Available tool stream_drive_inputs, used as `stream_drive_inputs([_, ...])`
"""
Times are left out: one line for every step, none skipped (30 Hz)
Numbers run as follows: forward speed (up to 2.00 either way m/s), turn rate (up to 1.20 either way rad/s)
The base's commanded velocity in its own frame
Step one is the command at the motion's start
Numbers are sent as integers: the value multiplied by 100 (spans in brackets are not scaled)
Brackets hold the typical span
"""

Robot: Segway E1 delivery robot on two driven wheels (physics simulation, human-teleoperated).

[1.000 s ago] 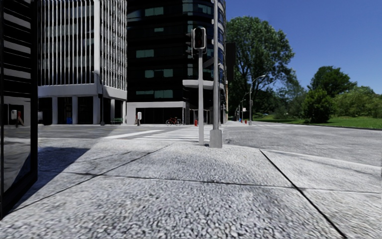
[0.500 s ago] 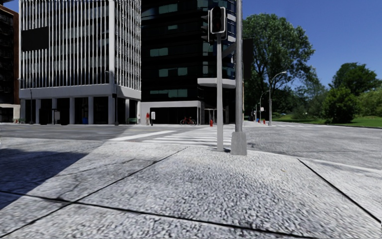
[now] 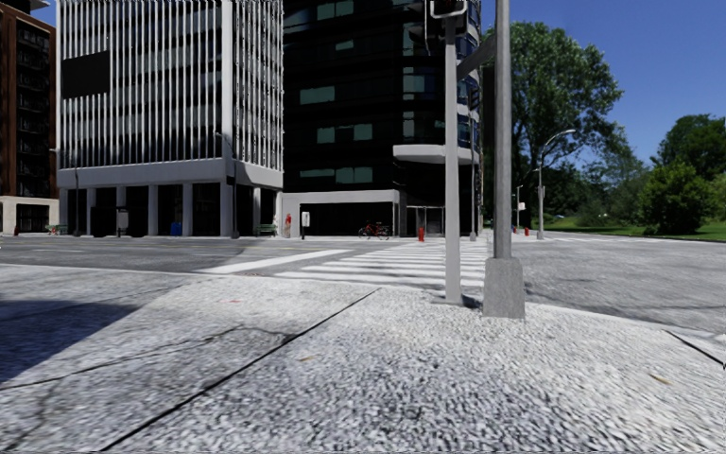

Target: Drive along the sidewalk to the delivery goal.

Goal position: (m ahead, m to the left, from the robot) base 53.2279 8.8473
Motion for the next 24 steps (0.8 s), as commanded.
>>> stream_drive_inputs([200, 24])
stream_drive_inputs([200, 23])
stream_drive_inputs([200, 12])
stream_drive_inputs([200, 3])
stream_drive_inputs([200, 0])
stream_drive_inputs([200, 0])
stream_drive_inputs([200, 0])
stream_drive_inputs([200, 0])
stream_drive_inputs([200, 0])
stream_drive_inputs([200, 0])
stream_drive_inputs([200, 0])
stream_drive_inputs([200, 0])
stream_drive_inputs([200, 0])
stream_drive_inputs([200, 0])
stream_drive_inputs([200, 0])
stream_drive_inputs([200, 0])
stream_drive_inputs([200, 0])
stream_drive_inputs([200, 0])
stream_drive_inputs([200, 0])
stream_drive_inputs([200, 0])
stream_drive_inputs([200, 0])
stream_drive_inputs([200, 0])
stream_drive_inputs([200, 0])
stream_drive_inputs([200, 0])
